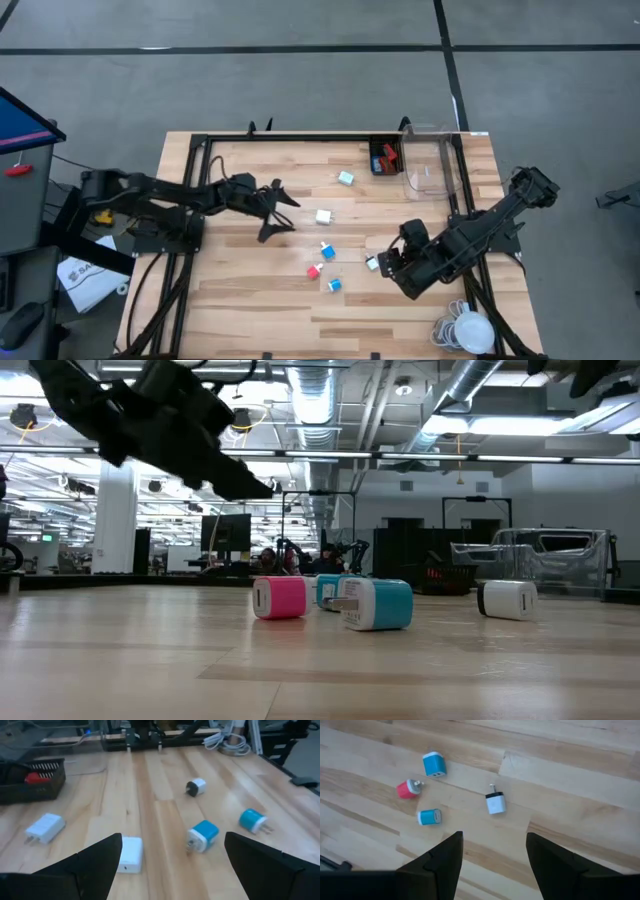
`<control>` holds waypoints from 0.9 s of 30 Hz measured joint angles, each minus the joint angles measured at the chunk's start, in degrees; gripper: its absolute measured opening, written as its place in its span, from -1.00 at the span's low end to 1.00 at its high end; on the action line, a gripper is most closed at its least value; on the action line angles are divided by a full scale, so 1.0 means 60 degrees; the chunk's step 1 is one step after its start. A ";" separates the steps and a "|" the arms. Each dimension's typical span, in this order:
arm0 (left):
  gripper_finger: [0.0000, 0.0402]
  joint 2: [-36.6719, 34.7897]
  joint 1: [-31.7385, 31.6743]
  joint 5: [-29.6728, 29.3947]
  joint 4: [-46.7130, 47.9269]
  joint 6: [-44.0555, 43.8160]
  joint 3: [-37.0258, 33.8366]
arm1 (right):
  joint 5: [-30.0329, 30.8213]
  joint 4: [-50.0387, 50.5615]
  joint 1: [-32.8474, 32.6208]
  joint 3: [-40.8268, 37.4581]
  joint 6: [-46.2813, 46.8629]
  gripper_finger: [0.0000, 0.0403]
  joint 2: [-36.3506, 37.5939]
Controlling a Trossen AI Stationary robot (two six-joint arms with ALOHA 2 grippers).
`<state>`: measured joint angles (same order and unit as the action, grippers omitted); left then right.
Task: Pick & Place Office items
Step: Put the bottom white charger adapter into the transparent bin
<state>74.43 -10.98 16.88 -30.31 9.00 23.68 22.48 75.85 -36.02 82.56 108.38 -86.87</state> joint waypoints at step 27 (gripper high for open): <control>0.74 0.5783 -0.0482 -0.0517 -0.1683 0.0934 0.2530 | 0.0017 -0.0135 0.0186 0.0709 0.0013 0.04 0.0007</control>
<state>109.13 -13.87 13.78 -40.40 14.61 38.86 22.58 75.04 -34.91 86.82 108.46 -86.83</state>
